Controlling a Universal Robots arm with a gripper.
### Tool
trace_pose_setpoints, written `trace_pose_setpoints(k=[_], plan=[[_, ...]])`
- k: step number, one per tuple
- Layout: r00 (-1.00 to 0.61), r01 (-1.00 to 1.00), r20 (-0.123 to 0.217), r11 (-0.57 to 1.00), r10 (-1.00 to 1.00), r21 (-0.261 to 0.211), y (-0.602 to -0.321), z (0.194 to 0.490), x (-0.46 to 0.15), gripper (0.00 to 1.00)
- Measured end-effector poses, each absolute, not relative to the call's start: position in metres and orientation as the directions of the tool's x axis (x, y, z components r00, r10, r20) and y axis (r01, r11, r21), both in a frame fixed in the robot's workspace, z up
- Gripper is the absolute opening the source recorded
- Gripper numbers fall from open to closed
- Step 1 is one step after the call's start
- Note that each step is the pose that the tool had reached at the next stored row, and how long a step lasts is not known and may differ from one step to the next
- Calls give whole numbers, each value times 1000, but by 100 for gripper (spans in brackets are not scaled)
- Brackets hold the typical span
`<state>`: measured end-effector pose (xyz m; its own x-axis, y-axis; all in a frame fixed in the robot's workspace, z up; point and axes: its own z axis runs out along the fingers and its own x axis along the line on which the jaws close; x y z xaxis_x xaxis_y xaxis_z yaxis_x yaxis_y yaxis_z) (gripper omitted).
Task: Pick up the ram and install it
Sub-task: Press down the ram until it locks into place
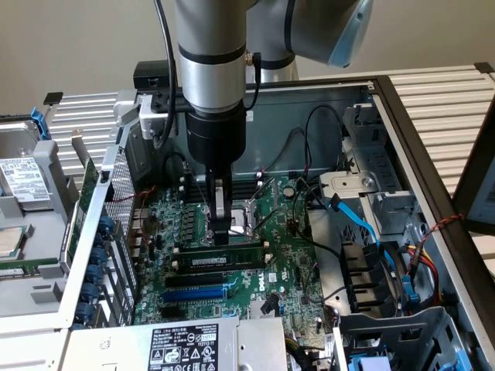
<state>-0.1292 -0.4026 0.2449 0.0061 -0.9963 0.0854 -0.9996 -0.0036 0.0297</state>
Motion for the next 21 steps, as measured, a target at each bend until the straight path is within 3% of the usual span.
trace_pose_setpoints(k=[5,21], plan=[[6,-1000,103,-3,-995,30,-402,242,-129,11],[4,-1000,91,-2,-996,29,-401,237,-129,11]])
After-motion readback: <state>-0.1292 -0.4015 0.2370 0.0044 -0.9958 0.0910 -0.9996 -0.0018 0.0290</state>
